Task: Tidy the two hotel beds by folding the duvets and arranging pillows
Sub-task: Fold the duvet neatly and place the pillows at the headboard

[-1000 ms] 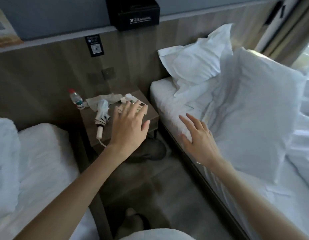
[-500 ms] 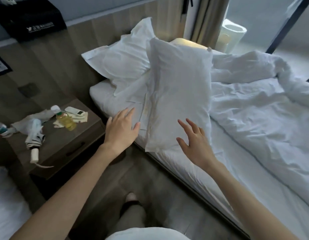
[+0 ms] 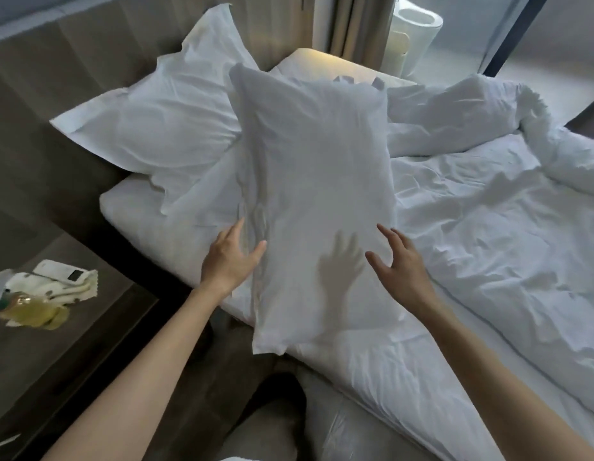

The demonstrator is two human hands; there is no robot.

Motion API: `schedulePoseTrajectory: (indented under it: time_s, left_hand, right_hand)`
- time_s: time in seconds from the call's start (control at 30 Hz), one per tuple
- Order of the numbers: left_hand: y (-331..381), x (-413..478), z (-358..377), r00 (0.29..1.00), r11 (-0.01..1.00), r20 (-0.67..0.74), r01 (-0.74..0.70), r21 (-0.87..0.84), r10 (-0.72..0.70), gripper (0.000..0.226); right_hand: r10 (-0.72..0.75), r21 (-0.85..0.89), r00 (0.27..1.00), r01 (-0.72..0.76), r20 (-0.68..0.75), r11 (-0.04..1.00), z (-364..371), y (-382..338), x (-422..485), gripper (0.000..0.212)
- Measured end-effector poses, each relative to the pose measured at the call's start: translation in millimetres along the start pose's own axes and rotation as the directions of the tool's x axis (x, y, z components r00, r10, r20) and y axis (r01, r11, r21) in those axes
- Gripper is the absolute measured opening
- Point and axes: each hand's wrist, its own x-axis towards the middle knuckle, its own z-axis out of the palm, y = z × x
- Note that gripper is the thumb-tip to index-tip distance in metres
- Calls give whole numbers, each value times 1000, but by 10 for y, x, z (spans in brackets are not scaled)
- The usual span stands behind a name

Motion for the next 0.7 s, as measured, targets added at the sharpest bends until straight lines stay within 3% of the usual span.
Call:
schedulePoseTrajectory:
  time_s: [0.1,0.23,0.33,0.43,0.5,0.57,0.7]
  left_hand:
    - [9,659,102,995,972,56,98,-212,-88,77]
    - [61,1434,310,970,854,110,241,-461,-215,85]
    - [81,1827,530,939,790,223,342,-509,-262,105]
    - [89,2139,765,933,771,267,350,-532,-240,130]
    - [103,2300,943,955,738,224,292,-609,-193,120]
    - [112,2390,1099,966,731,169,258,-632,-195,102]
    - [133,2412,1211,965,751,120,256,-609,-232,94]
  right_hand:
    - [123,51,991,-126,44,991,119,45,657,66]
    - [296,158,953,-302,60,940,287,181,1426,82]
    - [395,242,917,-398,61,885,454,333,1801,97]
    - [465,311,885,-443,6,841,573,476,2165,114]
    - [499,313,866,-469,-18,826,609,557,2371,121]
    - [498,300,866,-467,-35,832,654,624,2492,115]
    - [483,247,867,-444,-124,861,758,688,2545,85]
